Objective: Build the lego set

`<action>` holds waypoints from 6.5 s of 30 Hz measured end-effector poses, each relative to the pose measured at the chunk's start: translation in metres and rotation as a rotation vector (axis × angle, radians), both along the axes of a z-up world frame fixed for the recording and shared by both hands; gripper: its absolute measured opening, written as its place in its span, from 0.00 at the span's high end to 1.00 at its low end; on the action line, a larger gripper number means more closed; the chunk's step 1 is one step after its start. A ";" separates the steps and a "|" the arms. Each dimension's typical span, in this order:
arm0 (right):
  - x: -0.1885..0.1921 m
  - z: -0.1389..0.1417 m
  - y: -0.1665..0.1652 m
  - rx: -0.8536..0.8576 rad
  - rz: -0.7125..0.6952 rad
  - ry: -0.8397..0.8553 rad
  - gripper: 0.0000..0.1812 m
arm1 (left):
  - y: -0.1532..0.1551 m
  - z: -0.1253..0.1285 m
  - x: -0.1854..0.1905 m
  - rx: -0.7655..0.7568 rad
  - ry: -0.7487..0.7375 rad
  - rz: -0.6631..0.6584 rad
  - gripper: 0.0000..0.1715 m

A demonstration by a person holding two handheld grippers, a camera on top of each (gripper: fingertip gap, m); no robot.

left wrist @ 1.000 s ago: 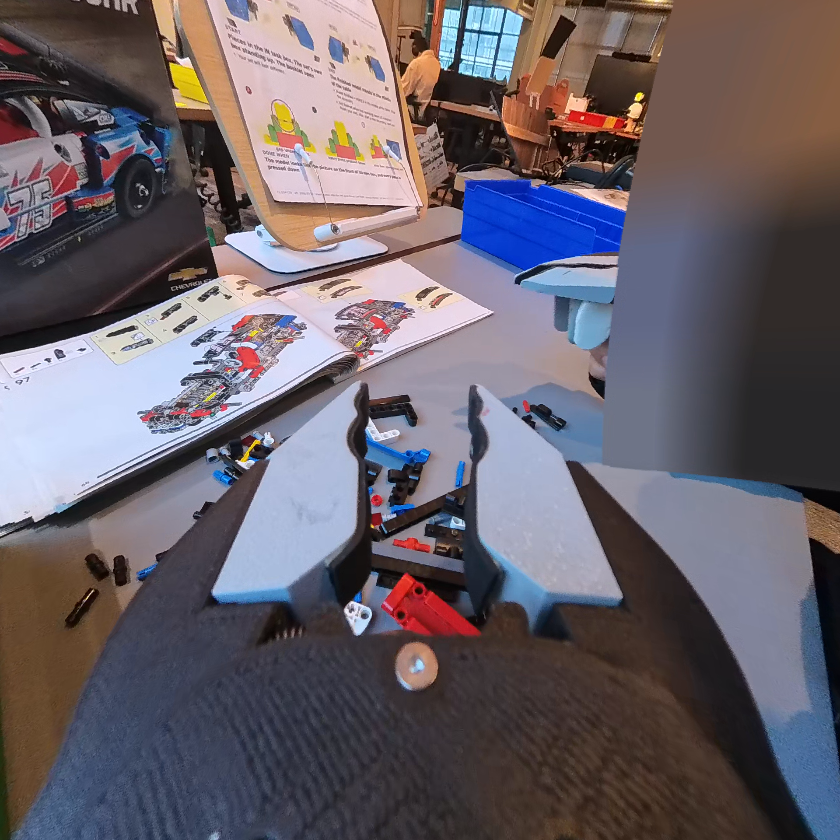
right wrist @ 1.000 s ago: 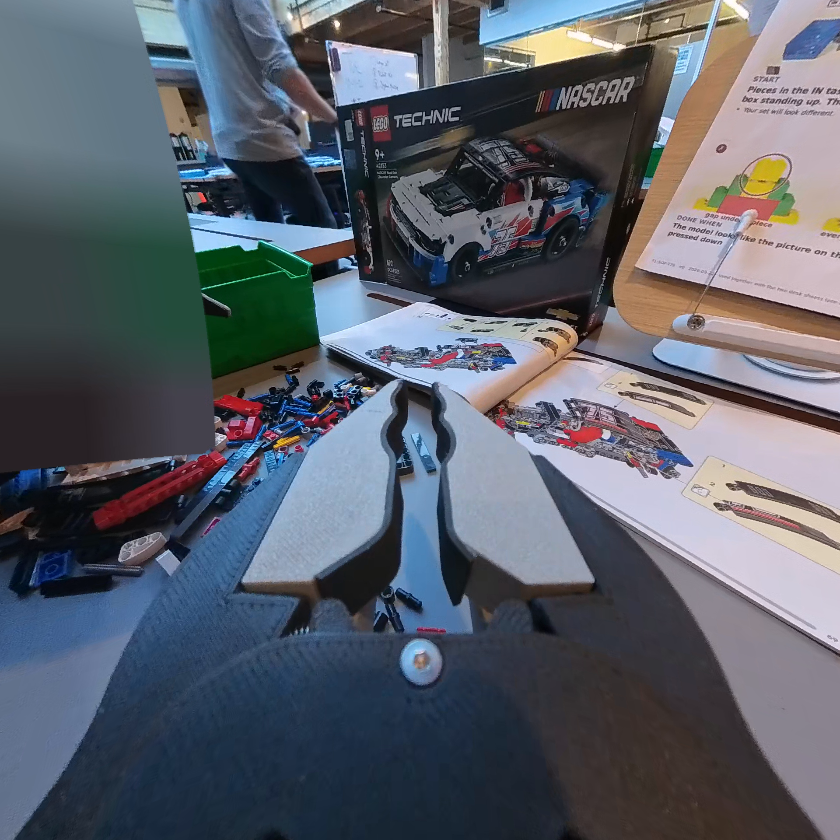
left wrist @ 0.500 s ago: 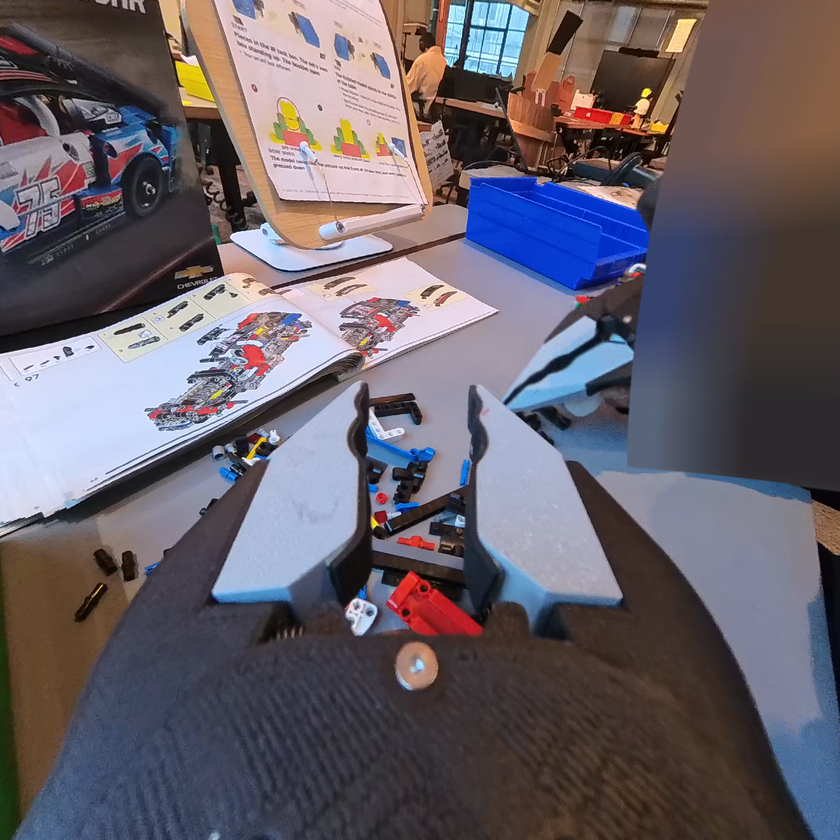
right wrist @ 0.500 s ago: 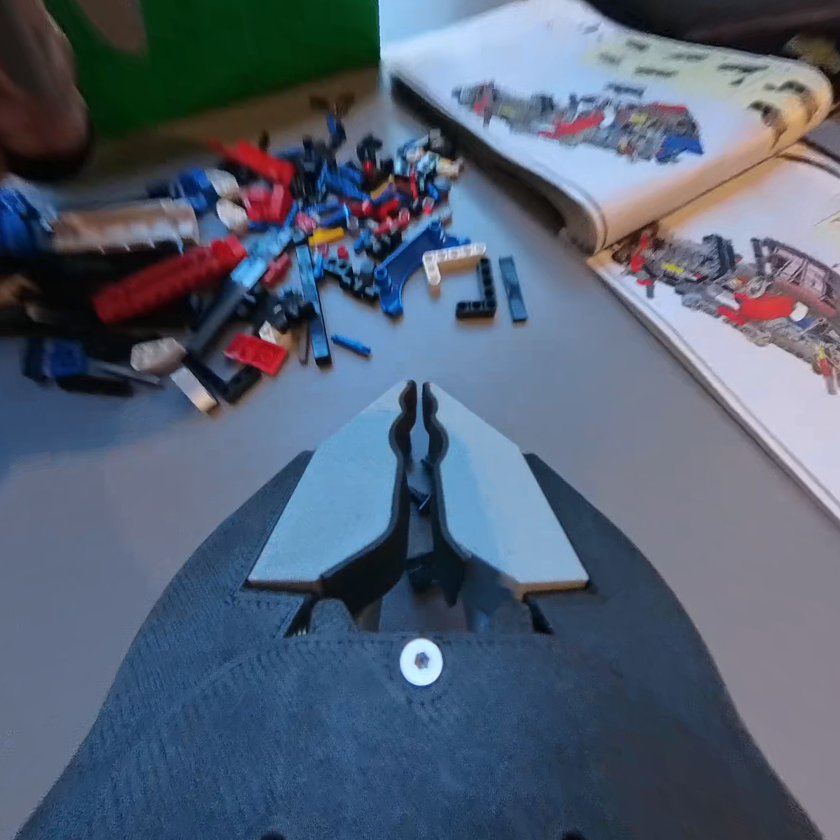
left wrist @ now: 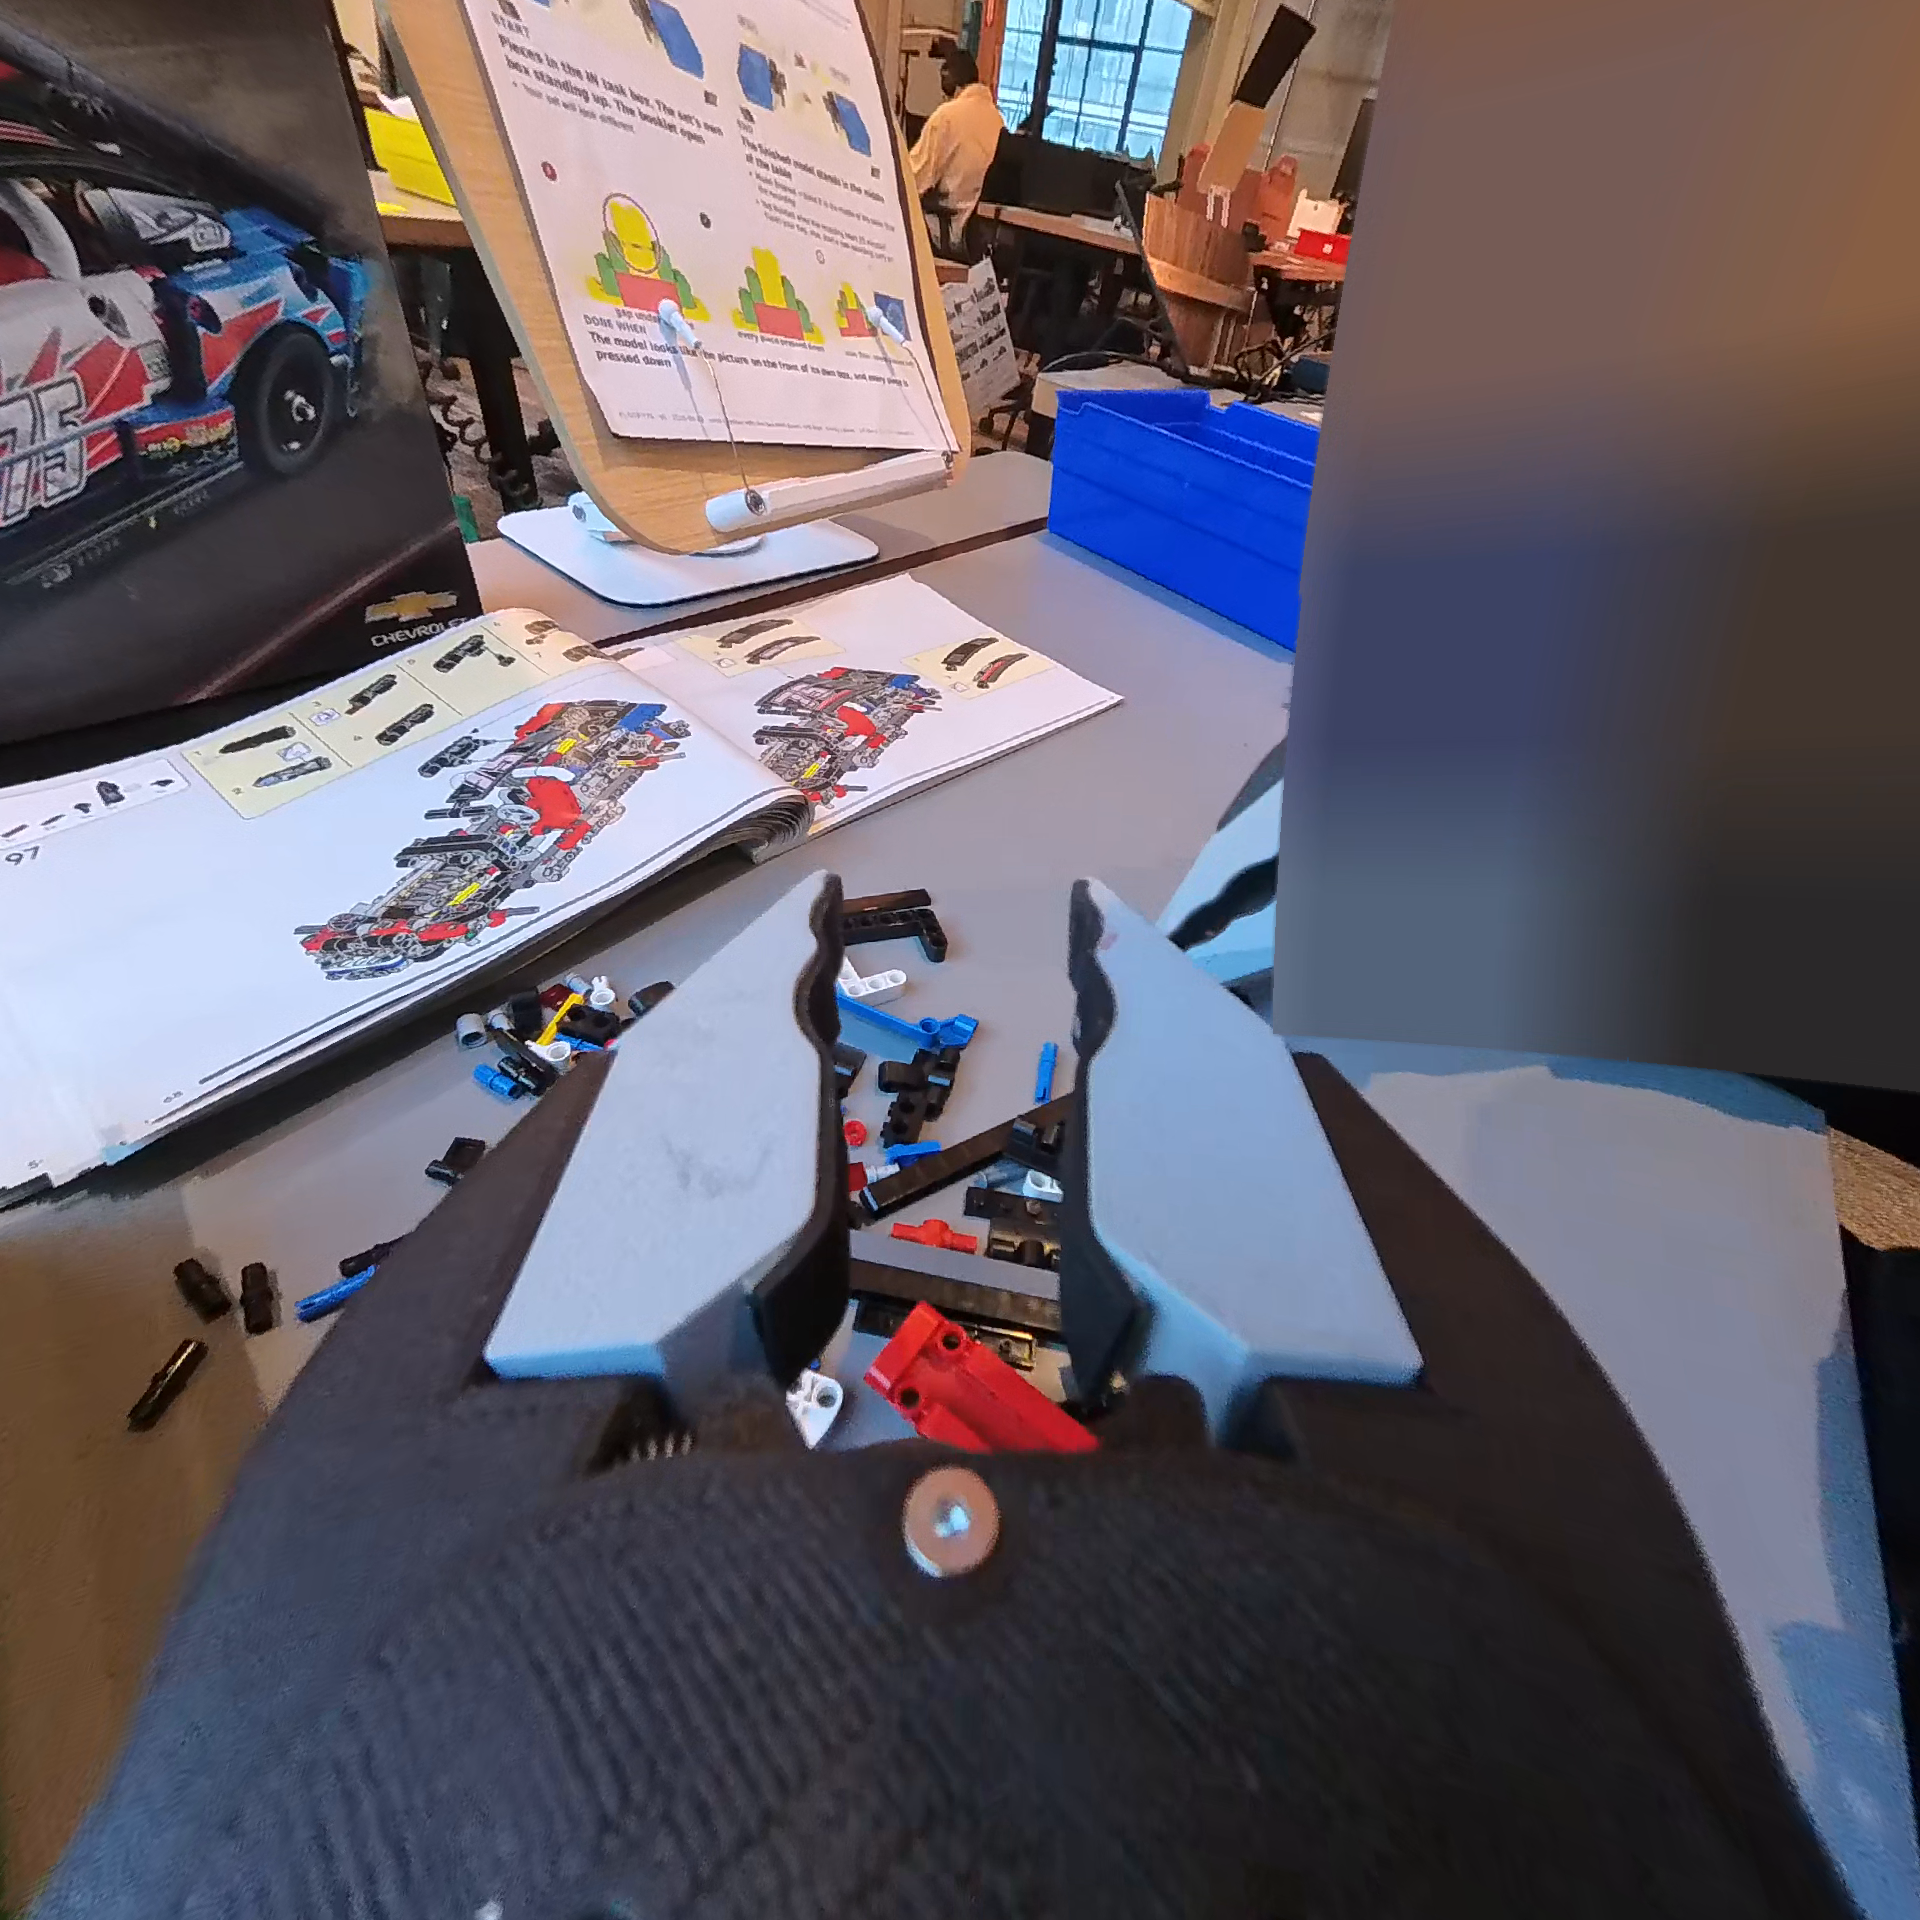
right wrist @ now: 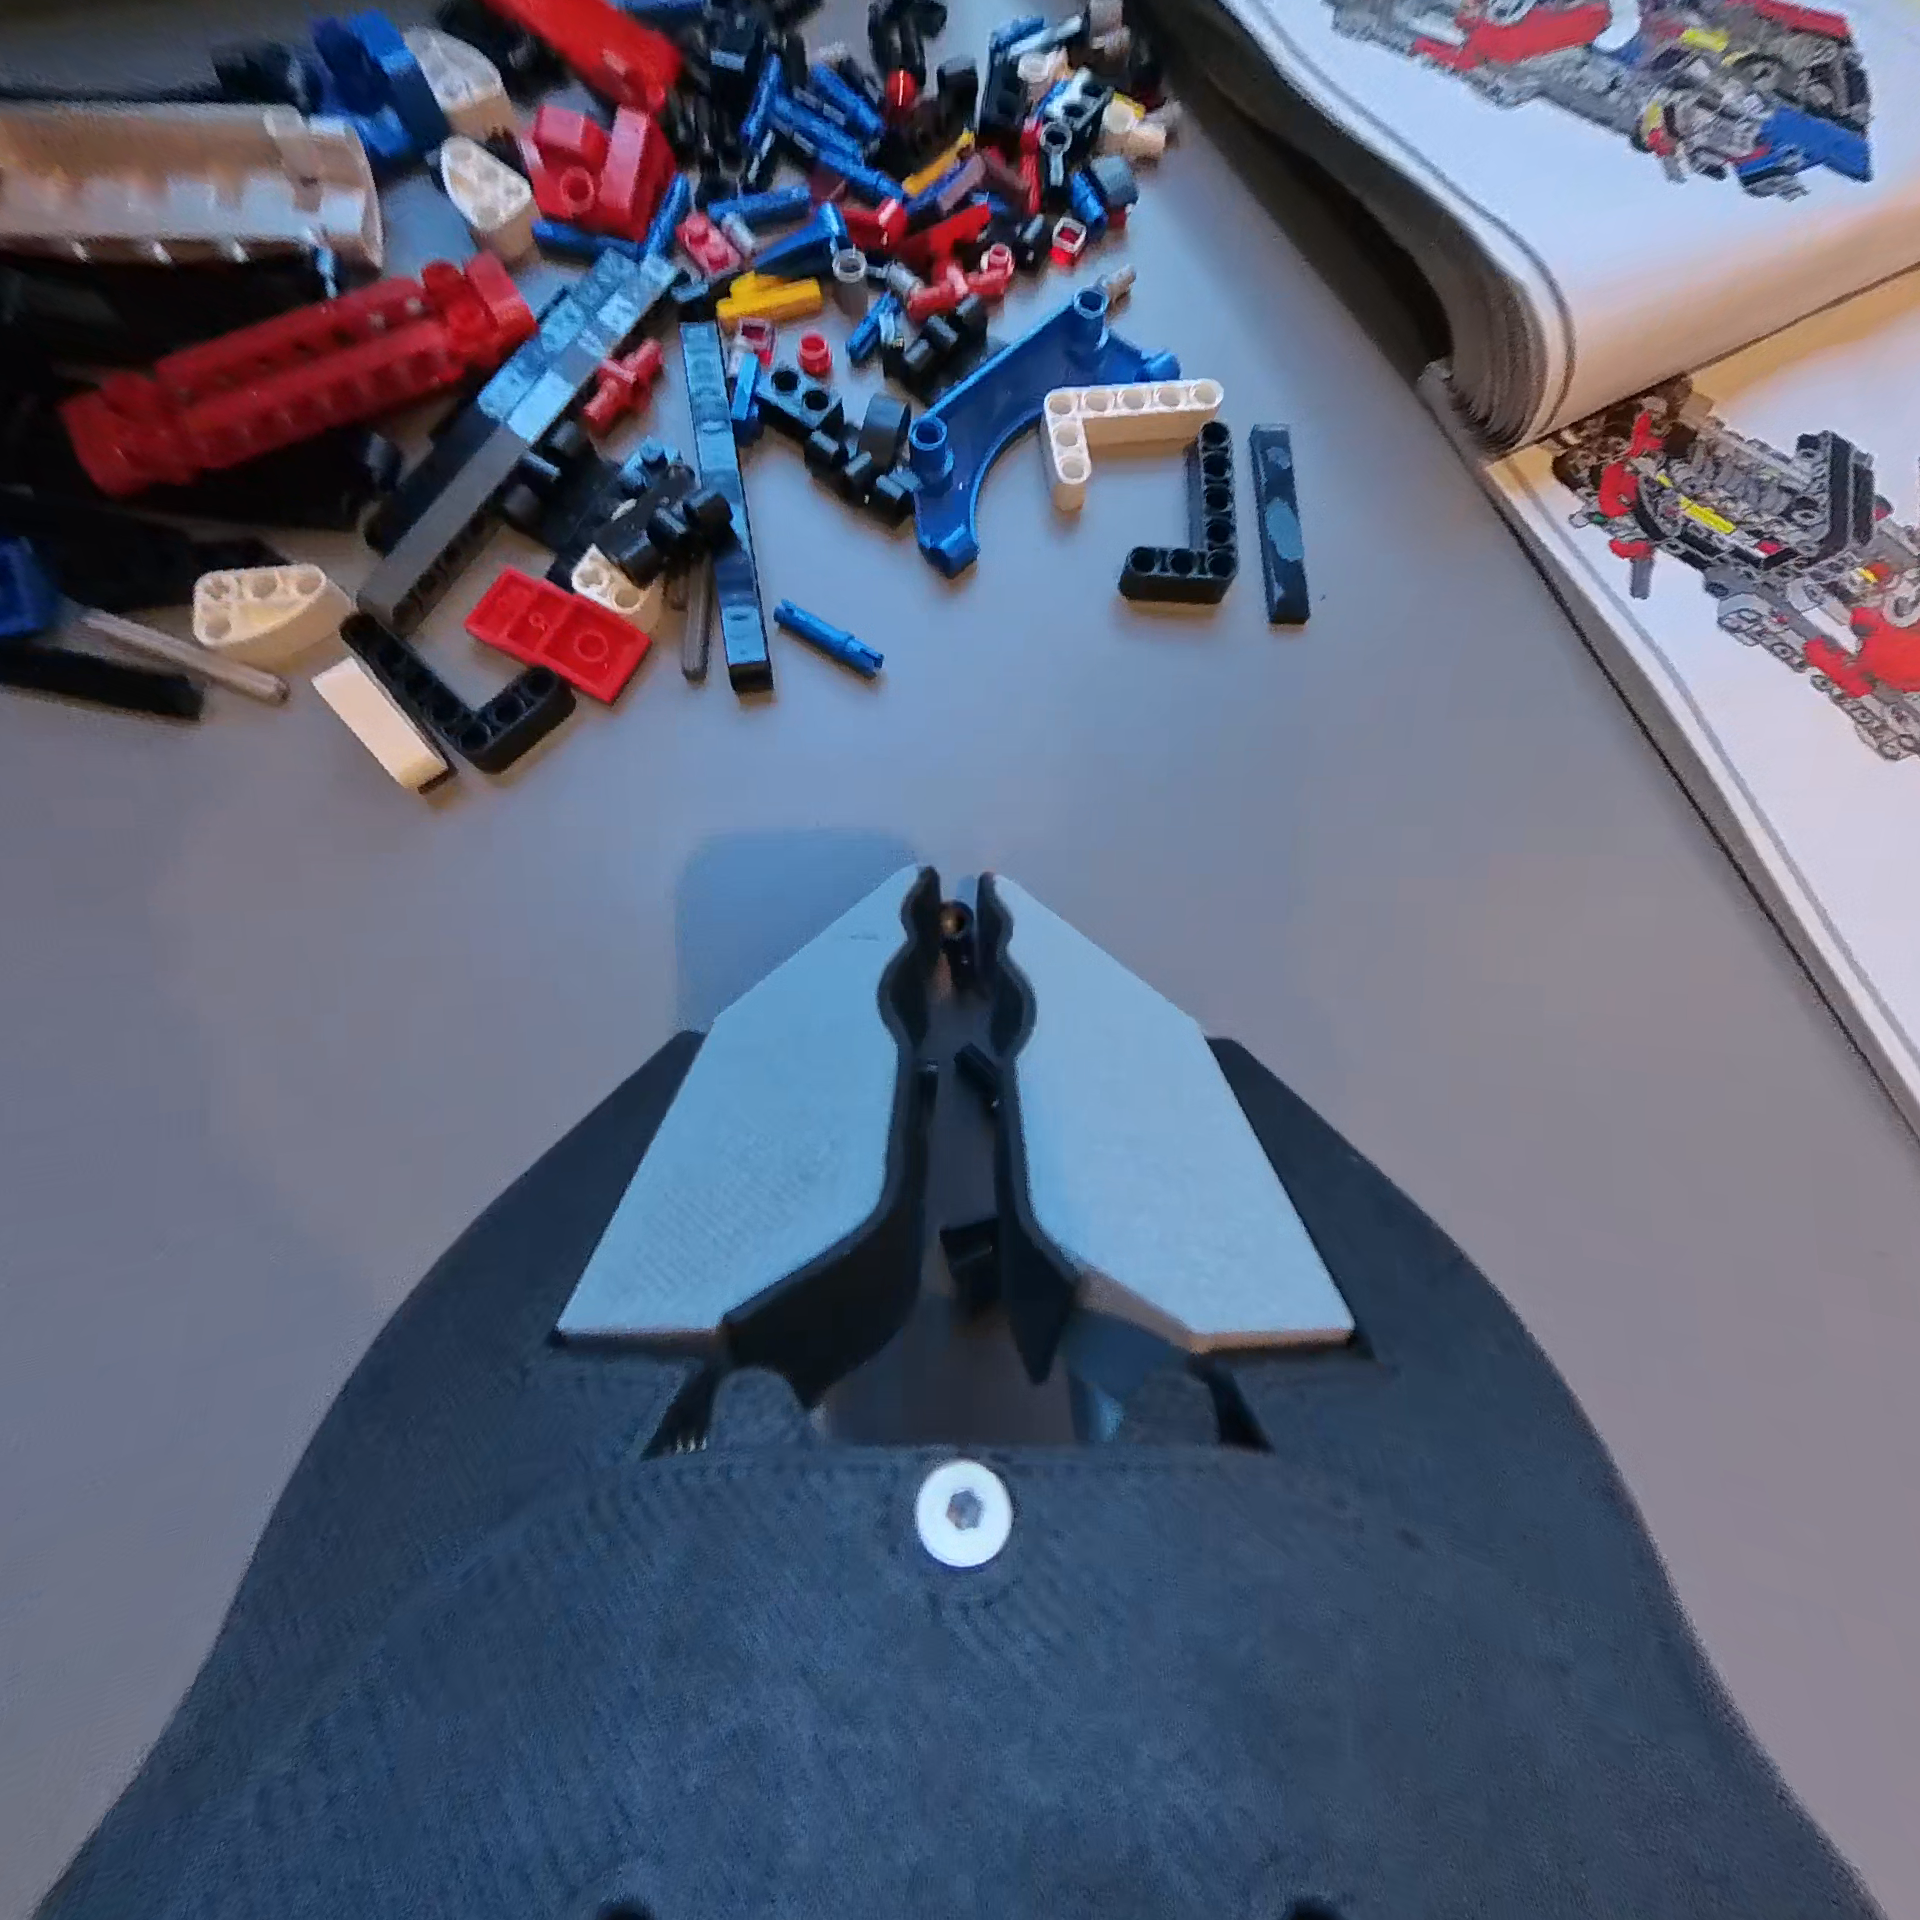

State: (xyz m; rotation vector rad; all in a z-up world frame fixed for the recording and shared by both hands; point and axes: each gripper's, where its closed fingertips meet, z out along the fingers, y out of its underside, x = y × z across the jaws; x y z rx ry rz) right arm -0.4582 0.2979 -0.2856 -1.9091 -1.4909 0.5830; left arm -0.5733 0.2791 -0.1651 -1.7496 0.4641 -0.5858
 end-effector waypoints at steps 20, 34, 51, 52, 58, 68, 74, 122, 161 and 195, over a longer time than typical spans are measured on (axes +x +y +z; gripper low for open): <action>0.033 0.084 0.052 0.127 -0.300 0.538 0.90 | -0.002 0.003 0.000 0.005 -0.019 -0.005 0.77; 0.030 0.082 0.056 0.186 -0.303 0.516 0.92 | -0.001 0.003 -0.002 -0.001 -0.031 -0.002 0.78; 0.032 0.082 0.058 0.200 -0.314 0.513 0.93 | 0.003 0.035 -0.046 0.121 -0.181 0.195 0.76; 0.032 0.082 0.058 0.201 -0.315 0.515 0.93 | 0.003 0.035 -0.045 0.128 -0.172 0.191 0.75; 0.033 0.085 0.057 0.211 -0.313 0.523 0.93 | 0.003 0.030 -0.036 0.111 -0.139 0.161 0.76; 0.030 0.082 0.057 0.203 -0.307 0.520 0.94 | 0.002 0.028 -0.032 0.107 -0.112 0.147 0.77; 0.028 0.080 0.057 0.189 -0.299 0.521 0.95 | 0.002 0.026 -0.031 0.110 -0.094 0.148 0.77; 0.027 0.083 0.052 0.170 -0.276 0.545 0.98 | 0.000 0.057 -0.069 0.285 -0.131 0.380 0.85; 0.036 0.110 0.027 0.158 -0.223 0.657 0.98 | 0.067 -0.100 -0.061 -0.869 0.531 0.067 0.98; 0.032 0.112 0.019 0.165 -0.196 0.661 0.99 | 0.063 -0.093 -0.063 -0.904 0.470 0.136 0.98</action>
